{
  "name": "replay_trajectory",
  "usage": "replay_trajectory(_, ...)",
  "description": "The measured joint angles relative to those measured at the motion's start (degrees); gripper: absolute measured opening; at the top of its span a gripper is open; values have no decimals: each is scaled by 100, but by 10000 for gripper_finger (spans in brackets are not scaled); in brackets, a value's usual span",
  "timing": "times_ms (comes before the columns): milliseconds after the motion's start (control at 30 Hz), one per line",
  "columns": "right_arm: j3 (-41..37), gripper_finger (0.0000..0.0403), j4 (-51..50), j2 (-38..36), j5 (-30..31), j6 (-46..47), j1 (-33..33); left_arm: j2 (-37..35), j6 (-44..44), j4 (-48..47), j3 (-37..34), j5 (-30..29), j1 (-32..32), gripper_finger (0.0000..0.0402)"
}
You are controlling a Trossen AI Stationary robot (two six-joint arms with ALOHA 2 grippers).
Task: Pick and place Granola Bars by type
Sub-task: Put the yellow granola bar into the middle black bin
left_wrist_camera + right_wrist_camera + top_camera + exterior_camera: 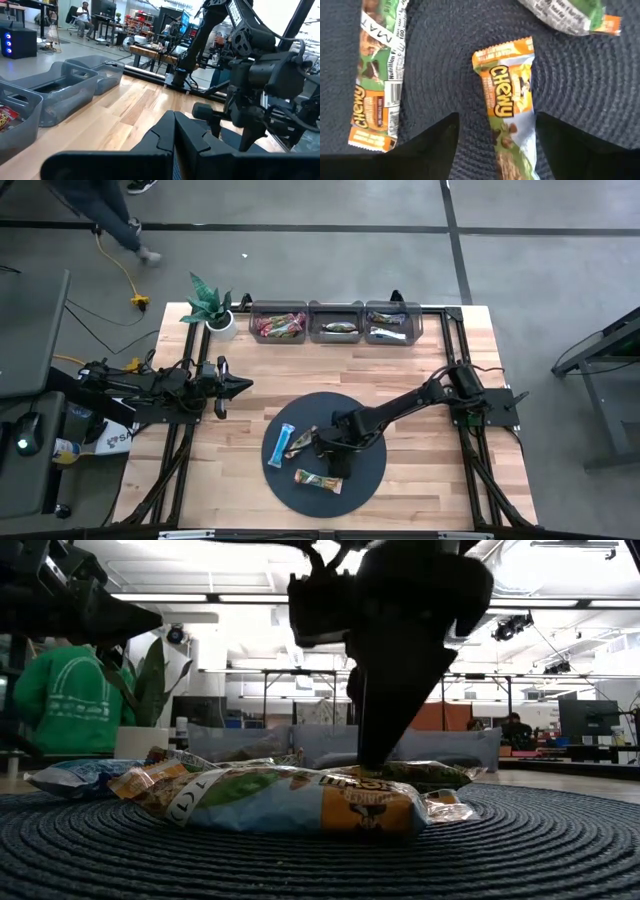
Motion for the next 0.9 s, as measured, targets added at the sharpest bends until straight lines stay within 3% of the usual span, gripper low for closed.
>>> replay_trajectory(533, -87, 243, 11, 79, 317, -253, 15, 1, 0, 2, 1, 6, 1, 1)
replay_trajectory(900, -83, 173, -10, 159, 381, -922, 221, 1, 0, 2, 1, 4, 1, 1)
